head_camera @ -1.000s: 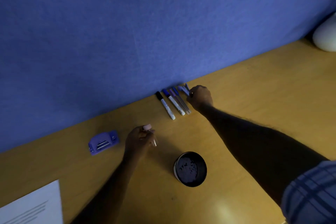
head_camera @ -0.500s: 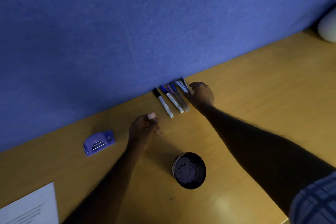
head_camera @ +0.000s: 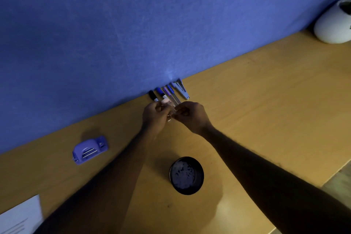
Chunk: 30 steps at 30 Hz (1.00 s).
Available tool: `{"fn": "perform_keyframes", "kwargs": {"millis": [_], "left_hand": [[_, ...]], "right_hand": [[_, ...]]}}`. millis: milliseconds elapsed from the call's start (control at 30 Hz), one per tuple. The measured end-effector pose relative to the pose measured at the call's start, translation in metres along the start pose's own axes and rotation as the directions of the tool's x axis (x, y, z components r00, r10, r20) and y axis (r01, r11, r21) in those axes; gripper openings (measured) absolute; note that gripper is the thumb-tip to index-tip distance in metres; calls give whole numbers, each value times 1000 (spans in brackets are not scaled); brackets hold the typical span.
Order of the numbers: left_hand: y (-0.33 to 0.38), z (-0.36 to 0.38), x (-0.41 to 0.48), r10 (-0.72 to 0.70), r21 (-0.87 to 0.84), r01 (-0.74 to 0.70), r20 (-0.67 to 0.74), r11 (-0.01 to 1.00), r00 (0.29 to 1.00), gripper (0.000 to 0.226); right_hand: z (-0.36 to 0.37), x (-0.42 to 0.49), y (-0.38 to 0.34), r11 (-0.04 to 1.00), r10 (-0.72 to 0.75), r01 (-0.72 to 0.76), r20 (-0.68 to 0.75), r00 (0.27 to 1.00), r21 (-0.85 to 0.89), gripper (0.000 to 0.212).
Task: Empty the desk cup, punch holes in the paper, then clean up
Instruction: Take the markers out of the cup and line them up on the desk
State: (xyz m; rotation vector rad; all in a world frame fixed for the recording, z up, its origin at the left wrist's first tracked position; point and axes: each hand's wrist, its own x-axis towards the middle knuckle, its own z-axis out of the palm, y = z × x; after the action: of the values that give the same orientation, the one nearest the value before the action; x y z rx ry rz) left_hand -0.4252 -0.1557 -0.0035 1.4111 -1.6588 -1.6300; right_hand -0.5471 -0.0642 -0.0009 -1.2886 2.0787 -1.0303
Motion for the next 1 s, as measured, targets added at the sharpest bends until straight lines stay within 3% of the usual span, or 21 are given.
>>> {"fn": "perform_keyframes", "kwargs": {"millis": [100,200,367,733,1000], "left_hand": [[-4,-2,5,-28,-21,27,-46,999,999,40],[-14,-8,3,-8,52,14,-120,999,993,33],[-24,-16,-3,-13,143,38,-173,989,985,34],[-32,-22,-4,-50,175,78,-161,982,986,39],[-34,-36,-17,-29,189,56,-141,980,990,36]], "right_hand": [[-7,1,13,990,94,-107,-146,985,-87,23],[-15,4,29,966,178,-214,-226,958,-144,27],[-13,8,35,919,278,-338,-275,921,-203,66],[-10,8,43,884,222,-279,-188,957,-374,32],[-15,4,44,882,193,-252,-182,964,-399,42]]}}
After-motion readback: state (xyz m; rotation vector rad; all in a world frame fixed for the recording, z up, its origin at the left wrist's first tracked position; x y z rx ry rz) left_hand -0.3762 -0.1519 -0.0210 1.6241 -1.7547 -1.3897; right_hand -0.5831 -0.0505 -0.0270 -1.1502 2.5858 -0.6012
